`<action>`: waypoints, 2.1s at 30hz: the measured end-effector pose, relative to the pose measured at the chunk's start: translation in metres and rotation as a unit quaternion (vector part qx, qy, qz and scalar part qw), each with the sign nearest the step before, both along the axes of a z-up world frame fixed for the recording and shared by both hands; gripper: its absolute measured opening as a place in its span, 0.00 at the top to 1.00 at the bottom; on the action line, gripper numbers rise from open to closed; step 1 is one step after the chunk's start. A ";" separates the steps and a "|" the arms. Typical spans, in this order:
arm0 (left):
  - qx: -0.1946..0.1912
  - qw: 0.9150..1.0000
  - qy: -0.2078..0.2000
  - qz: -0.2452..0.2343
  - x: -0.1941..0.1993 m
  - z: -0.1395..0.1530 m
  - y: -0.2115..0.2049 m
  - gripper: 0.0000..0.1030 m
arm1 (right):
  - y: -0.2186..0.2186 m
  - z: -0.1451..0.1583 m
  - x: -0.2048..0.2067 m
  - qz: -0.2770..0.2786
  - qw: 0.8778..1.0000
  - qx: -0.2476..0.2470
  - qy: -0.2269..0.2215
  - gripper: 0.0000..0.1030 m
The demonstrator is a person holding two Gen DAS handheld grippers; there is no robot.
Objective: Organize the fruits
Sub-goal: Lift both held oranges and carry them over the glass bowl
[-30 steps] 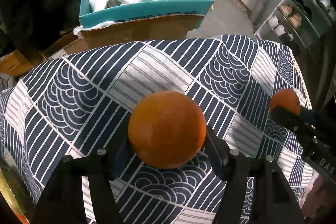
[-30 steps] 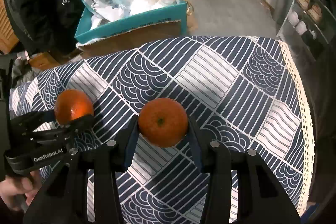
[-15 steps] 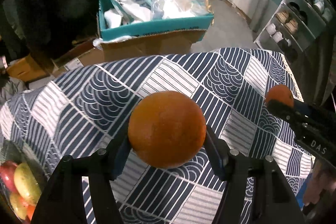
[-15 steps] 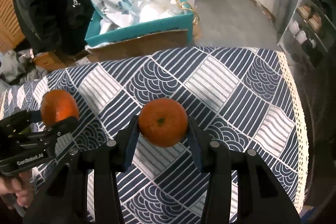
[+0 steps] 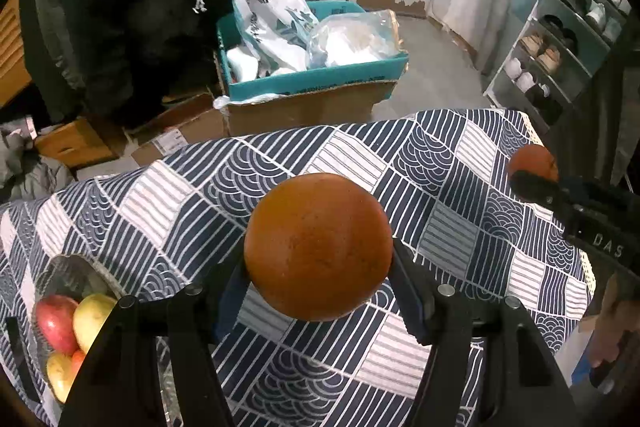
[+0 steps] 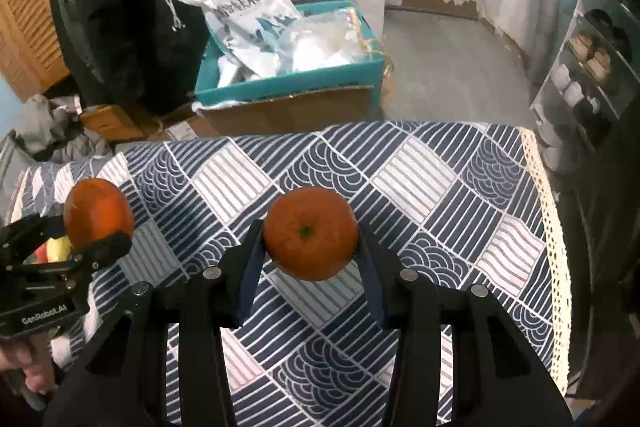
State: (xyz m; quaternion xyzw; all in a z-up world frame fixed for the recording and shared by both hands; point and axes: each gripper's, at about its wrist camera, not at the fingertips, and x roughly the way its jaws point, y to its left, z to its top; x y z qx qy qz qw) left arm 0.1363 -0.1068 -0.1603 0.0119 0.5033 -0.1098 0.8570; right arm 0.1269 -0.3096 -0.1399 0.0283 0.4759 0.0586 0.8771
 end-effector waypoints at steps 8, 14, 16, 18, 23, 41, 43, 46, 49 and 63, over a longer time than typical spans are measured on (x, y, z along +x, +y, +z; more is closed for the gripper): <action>-0.004 1.000 -0.015 0.005 -0.019 0.021 0.015 0.35 | 0.013 0.022 -0.012 0.017 1.000 0.008 -0.019 0.57; -0.004 0.999 -0.032 0.005 -0.033 0.038 0.025 0.35 | 0.030 0.036 -0.020 0.036 0.999 0.014 -0.034 0.57; -0.007 0.999 -0.035 0.007 -0.037 0.044 0.030 0.35 | 0.034 0.040 -0.022 0.041 0.998 0.015 -0.038 0.57; -0.009 0.999 -0.036 0.010 -0.040 0.048 0.033 0.35 | 0.040 0.046 -0.025 0.048 0.998 0.015 -0.044 0.57; -0.009 0.999 -0.051 0.014 -0.052 0.060 0.047 0.35 | 0.054 0.060 -0.030 0.061 0.996 0.018 -0.056 0.57; -0.012 0.996 -0.053 0.073 -0.081 0.066 0.123 0.35 | 0.133 0.075 -0.042 0.143 0.987 0.029 -0.065 0.57; -0.016 0.995 -0.052 0.079 -0.083 0.065 0.133 0.35 | 0.143 0.074 -0.042 0.152 0.986 0.032 -0.063 0.57; -0.011 0.994 -0.053 0.093 -0.087 0.065 0.149 0.35 | 0.159 0.072 -0.043 0.165 0.984 0.032 -0.060 0.57; -0.016 0.993 -0.047 0.110 -0.091 0.062 0.167 0.35 | 0.172 0.071 -0.043 0.175 0.982 0.033 -0.057 0.57; -0.017 0.985 -0.015 0.169 -0.102 0.034 0.237 0.35 | 0.239 0.048 -0.038 0.230 0.972 0.035 -0.024 0.57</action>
